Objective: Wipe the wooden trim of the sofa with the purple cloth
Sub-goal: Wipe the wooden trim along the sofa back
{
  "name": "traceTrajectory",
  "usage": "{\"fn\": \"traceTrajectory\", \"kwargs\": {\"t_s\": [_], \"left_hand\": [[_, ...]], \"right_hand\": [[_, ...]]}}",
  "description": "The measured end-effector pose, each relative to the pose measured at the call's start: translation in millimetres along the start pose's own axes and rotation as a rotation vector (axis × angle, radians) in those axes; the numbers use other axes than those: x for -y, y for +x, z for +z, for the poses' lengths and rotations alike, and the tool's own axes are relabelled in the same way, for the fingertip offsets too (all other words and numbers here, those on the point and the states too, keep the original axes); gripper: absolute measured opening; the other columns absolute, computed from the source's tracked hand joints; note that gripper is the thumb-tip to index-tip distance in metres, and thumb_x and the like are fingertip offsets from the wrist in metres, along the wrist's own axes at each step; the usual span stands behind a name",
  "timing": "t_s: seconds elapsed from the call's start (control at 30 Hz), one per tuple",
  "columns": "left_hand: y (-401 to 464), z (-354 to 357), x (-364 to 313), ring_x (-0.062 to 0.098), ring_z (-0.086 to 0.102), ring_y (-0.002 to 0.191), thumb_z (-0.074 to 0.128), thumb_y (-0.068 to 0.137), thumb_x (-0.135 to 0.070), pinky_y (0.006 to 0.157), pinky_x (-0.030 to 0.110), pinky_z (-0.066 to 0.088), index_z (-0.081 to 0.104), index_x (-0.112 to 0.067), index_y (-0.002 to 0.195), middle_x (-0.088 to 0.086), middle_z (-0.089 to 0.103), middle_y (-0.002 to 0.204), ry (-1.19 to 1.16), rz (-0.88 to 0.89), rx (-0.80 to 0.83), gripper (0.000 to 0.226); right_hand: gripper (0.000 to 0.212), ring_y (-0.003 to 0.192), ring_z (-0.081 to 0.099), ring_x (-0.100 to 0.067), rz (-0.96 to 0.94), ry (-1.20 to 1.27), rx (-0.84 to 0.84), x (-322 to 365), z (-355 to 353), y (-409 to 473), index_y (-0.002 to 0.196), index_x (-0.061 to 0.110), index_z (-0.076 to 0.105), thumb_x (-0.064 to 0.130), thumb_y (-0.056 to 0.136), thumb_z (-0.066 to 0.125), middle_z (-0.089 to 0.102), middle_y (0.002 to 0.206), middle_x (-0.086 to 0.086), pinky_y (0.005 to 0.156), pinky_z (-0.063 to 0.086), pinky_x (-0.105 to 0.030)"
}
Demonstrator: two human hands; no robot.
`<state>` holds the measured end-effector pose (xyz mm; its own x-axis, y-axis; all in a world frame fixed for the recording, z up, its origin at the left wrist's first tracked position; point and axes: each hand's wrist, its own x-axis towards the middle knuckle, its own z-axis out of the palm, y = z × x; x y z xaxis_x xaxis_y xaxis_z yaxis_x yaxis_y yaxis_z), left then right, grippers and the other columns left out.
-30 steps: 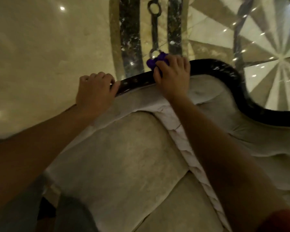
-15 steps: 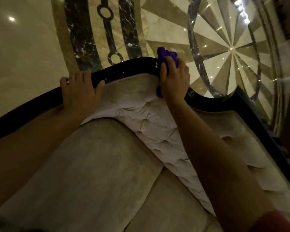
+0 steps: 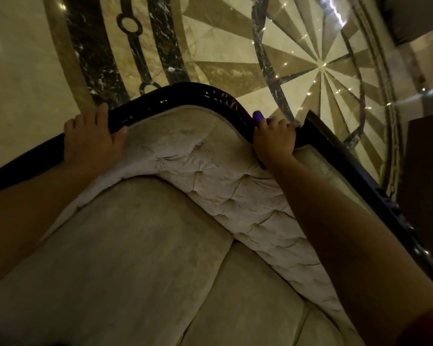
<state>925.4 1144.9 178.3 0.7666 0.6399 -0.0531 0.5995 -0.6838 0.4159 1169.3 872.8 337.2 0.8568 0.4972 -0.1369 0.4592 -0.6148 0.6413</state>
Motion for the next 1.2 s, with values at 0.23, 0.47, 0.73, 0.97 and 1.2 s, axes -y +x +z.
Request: {"fn": "traceTrajectory", "kwargs": {"t_s": [0.23, 0.47, 0.73, 0.97, 1.2], "left_hand": [[-80, -44, 42, 0.045, 0.021, 0.15, 0.07, 0.091, -0.026, 0.122, 0.056, 0.011, 0.034, 0.003, 0.152, 0.028, 0.026, 0.162, -0.111, -0.155, 0.165, 0.076], [-127, -99, 42, 0.029, 0.011, 0.156, 0.055, 0.099, -0.032, 0.126, 0.048, 0.015, 0.028, -0.011, 0.158, 0.01, 0.012, 0.17, -0.397, -0.426, 0.239, 0.069], [-153, -157, 26, 0.034, 0.045, 0.139, 0.052, 0.098, -0.028, 0.113, 0.045, 0.04, 0.046, -0.012, 0.148, 0.014, 0.046, 0.153, -0.52, -0.234, 0.42, 0.052], [-197, -192, 4, 0.029, 0.065, 0.105, 0.054, 0.098, -0.033, 0.091, 0.039, 0.051, 0.068, -0.023, 0.113, 0.015, 0.07, 0.118, -0.706, -0.188, 0.648, 0.023], [-245, -237, -55, 0.021, 0.073, 0.102, 0.058, 0.099, -0.04, 0.085, 0.04, 0.059, 0.058, -0.023, 0.136, 0.004, 0.072, 0.118, -1.028, -0.042, 0.743, 0.04]], "right_hand": [[0.061, 0.146, 0.038, -0.049, -0.035, -0.48, 0.312, 2, -36, -11, 0.152, 0.008, 0.043, 0.046, 0.105, 0.042, 0.044, 0.157, -0.027, 0.123, 0.023, -0.063], [0.045, 0.14, 0.047, -0.043, -0.143, -0.529, 0.344, 3, -80, -36, 0.142, 0.014, 0.06, 0.038, 0.104, 0.057, 0.056, 0.15, -0.019, 0.119, 0.036, -0.055], [0.035, 0.115, 0.064, -0.035, -0.018, 0.404, 0.819, 26, -93, -122, 0.133, 0.008, 0.064, 0.015, 0.099, 0.062, 0.065, 0.127, -0.015, 0.1, 0.053, -0.046], [0.02, 0.085, 0.065, -0.012, -0.009, 1.034, 0.629, 38, -120, -215, 0.104, 0.041, 0.064, 0.024, 0.095, 0.063, 0.067, 0.096, 0.007, 0.061, 0.047, -0.025], [0.014, 0.083, 0.072, -0.019, 0.267, 1.729, 0.298, 47, -187, -336, 0.095, 0.028, 0.073, 0.021, 0.088, 0.064, 0.075, 0.096, -0.008, 0.066, 0.059, -0.026]]}}
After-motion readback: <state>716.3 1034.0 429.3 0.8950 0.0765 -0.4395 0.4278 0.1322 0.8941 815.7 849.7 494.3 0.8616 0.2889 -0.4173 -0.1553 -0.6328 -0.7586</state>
